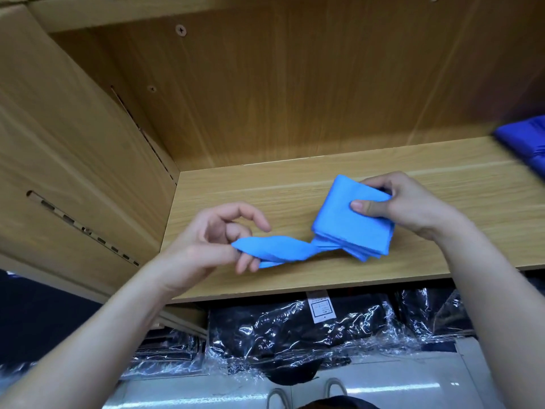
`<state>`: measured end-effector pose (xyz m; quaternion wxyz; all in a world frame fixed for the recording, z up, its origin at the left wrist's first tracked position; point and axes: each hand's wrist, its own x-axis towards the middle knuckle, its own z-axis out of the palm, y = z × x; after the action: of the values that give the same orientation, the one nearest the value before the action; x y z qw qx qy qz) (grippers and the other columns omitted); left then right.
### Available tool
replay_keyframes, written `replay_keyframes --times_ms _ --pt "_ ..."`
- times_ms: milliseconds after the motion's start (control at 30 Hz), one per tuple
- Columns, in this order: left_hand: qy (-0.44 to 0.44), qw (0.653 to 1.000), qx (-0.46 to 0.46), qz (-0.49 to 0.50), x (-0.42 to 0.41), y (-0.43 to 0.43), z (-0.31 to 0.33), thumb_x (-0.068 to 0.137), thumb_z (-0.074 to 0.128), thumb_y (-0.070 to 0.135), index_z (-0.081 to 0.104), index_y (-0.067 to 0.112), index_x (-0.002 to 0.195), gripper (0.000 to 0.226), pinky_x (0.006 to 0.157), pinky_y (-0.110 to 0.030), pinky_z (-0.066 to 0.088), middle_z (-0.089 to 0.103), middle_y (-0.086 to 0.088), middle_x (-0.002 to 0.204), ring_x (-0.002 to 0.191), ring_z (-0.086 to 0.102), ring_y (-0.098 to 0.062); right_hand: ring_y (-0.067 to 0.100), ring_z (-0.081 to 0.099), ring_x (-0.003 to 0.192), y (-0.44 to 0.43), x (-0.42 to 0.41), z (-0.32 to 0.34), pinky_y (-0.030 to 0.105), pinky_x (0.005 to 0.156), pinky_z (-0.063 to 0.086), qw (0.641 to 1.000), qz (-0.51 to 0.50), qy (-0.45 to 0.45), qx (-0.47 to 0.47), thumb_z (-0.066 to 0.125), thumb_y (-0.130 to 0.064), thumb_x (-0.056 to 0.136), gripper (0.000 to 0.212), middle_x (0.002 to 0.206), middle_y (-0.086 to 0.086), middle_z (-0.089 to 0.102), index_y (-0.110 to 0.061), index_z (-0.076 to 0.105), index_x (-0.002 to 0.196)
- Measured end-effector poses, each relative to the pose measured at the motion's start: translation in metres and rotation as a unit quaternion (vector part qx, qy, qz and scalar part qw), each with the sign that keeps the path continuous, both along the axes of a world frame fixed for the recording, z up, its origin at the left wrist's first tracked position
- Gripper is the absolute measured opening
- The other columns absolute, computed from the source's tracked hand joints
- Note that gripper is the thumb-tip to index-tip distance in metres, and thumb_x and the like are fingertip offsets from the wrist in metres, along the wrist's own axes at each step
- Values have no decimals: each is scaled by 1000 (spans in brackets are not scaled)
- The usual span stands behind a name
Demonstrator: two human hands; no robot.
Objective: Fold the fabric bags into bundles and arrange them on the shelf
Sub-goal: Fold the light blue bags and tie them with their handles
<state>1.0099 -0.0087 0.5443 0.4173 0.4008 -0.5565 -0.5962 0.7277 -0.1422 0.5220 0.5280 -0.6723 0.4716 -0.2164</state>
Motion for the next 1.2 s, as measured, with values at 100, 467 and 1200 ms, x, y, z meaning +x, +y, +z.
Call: replay_keyframes --times_ms 100,467,1200 --pt "127 990 38 -48 1 5 -3 59 55 1 67 9 96 40 68 -29 50 60 -8 54 60 60 -25 19 67 74 1 3 -12 30 68 51 998 -25 -22 46 68 -10 88 5 83 10 74 -6 72 90" --pt "181 972 33 146 -42 1 3 54 71 2 73 43 105 66 54 -24 57 76 -10 91 67 73 -18 17 68 73 14 35 -22 31 69 53 999 -24 18 29 74 -14 85 7 81 5 75 -10 73 91" --pt "4 971 150 184 -27 -6 -49 81 64 13 -5 37 153 102 80 -28 57 75 -4 100 101 69 -17 0 64 87 45 51 -14 16 81 47 989 29 -19 -142 79 -6 78 38 93 -17 71 -41 66 87"
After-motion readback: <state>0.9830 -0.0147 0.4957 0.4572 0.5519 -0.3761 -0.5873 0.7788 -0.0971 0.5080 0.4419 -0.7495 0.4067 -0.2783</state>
